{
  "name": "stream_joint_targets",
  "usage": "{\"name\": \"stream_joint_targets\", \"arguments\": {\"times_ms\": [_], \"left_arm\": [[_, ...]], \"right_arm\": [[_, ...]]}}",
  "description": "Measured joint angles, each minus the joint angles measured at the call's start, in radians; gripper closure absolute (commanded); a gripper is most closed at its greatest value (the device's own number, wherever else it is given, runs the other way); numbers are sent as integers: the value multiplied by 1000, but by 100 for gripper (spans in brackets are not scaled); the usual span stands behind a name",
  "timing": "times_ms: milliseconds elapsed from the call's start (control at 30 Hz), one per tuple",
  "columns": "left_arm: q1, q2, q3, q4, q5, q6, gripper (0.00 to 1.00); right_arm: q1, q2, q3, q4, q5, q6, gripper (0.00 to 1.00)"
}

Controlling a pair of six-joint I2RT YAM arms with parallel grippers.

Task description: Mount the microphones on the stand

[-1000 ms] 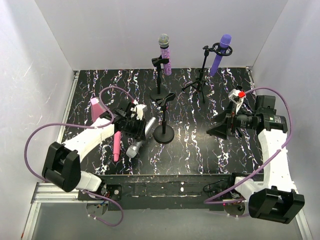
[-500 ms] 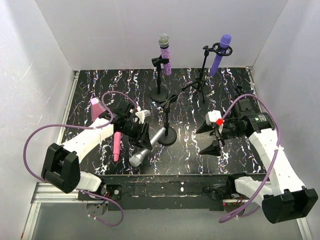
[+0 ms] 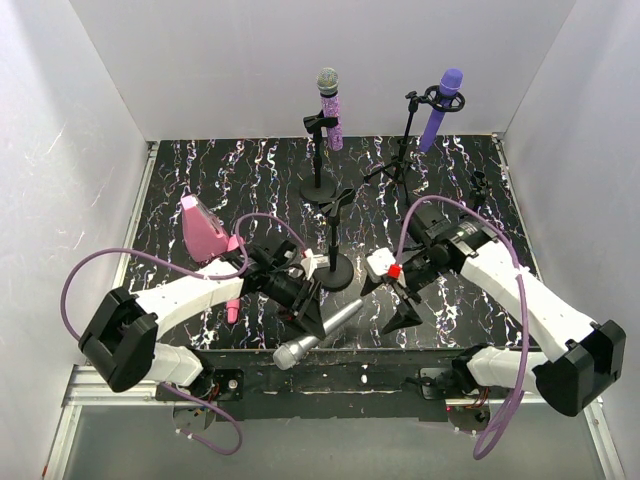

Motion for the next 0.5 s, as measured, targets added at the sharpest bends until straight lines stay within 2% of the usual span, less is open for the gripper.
{"name": "stream_joint_targets", "arguments": {"times_ms": [200, 500], "left_arm": [[-38, 2, -29, 74, 16, -64, 98], [-64, 2, -37, 121, 40, -97, 98]], "right_arm": [[82, 29, -2, 33, 13, 5, 6], [169, 77, -13, 144, 80, 103, 7]]}}
